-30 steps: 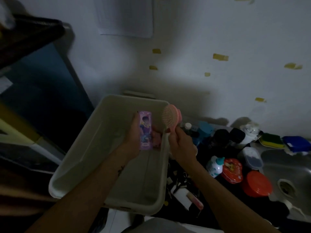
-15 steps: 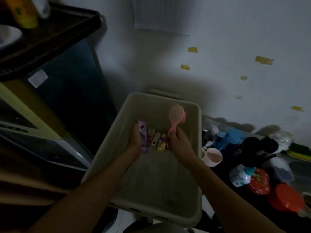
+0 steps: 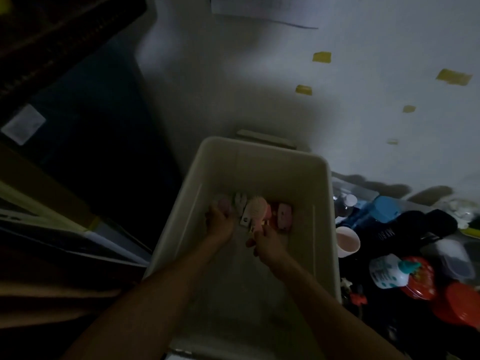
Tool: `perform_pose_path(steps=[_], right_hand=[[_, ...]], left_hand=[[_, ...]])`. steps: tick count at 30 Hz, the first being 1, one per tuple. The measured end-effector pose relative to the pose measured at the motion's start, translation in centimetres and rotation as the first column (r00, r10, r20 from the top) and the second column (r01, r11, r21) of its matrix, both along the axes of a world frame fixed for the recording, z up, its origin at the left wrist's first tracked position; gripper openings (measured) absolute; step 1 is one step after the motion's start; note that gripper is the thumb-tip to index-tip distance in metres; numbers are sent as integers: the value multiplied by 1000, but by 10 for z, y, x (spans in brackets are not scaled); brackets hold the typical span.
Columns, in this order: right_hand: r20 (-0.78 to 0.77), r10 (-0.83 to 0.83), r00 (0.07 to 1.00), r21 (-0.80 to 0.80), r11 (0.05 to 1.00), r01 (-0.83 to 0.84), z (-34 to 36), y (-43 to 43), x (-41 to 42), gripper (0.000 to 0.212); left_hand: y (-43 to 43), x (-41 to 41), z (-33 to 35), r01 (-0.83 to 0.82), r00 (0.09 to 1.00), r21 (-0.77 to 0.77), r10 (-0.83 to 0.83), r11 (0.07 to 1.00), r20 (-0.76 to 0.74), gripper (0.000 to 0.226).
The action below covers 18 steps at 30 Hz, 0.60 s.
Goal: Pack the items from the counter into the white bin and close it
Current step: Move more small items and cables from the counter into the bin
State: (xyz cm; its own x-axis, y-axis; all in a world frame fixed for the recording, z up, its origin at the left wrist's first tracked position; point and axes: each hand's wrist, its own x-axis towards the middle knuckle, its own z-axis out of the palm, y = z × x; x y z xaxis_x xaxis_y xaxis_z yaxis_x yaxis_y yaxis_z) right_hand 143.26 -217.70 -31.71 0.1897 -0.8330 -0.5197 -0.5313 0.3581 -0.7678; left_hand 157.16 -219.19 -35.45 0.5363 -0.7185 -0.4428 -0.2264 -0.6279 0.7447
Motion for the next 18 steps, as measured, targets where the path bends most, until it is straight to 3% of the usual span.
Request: perform_pose_path(steps=[5, 18], right_hand=[[-1, -59, 998, 116, 992, 59, -16, 4, 3, 29], [8, -80, 997, 211, 974, 76, -37, 1, 11, 30]], left_hand=[[-4, 9, -25, 208, 918, 58, -215, 976, 332, 46], [-33, 13, -72, 297, 808, 171, -343, 939, 480, 57]])
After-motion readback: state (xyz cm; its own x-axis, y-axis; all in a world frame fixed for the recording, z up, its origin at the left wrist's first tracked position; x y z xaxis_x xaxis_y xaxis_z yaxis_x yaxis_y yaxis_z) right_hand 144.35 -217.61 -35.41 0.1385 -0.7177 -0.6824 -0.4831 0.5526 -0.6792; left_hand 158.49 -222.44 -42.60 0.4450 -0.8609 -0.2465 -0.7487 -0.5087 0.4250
